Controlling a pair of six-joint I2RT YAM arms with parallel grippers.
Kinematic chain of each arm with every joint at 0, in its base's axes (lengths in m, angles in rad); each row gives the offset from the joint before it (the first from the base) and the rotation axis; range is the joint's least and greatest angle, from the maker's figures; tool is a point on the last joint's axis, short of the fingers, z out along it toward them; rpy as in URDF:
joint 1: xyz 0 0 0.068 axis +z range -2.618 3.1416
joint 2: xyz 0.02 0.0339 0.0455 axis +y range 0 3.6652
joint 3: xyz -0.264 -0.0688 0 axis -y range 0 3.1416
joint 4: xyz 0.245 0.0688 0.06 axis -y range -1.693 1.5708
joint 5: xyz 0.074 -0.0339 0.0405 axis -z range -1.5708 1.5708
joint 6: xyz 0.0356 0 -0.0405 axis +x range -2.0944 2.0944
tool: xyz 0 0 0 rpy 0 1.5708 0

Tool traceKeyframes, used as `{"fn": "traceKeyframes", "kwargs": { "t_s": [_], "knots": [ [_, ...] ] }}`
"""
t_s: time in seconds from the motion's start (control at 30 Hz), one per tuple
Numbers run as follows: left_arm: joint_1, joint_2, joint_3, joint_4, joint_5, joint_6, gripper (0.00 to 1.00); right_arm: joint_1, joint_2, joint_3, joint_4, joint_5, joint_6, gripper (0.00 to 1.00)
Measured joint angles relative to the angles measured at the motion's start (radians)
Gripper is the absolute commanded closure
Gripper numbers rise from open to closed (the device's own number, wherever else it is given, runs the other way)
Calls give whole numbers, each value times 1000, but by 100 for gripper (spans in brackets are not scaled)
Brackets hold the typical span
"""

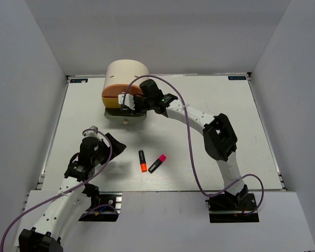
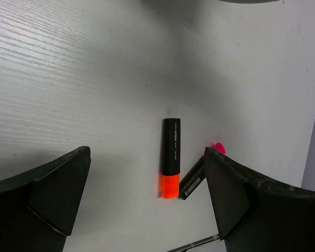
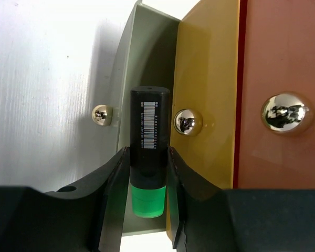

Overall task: Sort the stationery into containers
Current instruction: Place the pen in the drawer, then pick up the pen from the center of the board.

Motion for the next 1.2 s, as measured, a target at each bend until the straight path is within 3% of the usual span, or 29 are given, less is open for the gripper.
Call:
{"fn": "traceKeyframes", "kwargs": {
  "t_s": [0.13,0.2,0.33,0.43,0.53,0.63,0.7,0.9,1.0,1.2],
  "knots": [
    [-1,0,0,0,9,0,0,0,0,-7,9,14,2,54],
    [-1,0,0,2,15,0,0,0,0,-7,14,22,7,48],
    [-1,18,0,28,43,4,2,0,0,-12,23,28,6,47],
    [-1,69,1,56,68,14,5,-2,-1,-27,27,30,18,48],
    [-3,144,13,61,80,31,8,-5,-14,-53,19,37,43,57],
    [-10,218,54,53,85,55,12,-11,-58,-80,-6,51,103,87],
    [-18,259,90,53,87,68,14,-23,-115,-113,-12,80,175,100],
    [-77,329,148,61,81,85,22,-123,-344,-265,3,193,388,99],
    [-123,391,163,61,65,82,24,-189,-427,-346,6,211,449,84],
    [-243,531,231,53,-6,64,24,-294,-486,-472,0,228,524,84]
  ]
}}
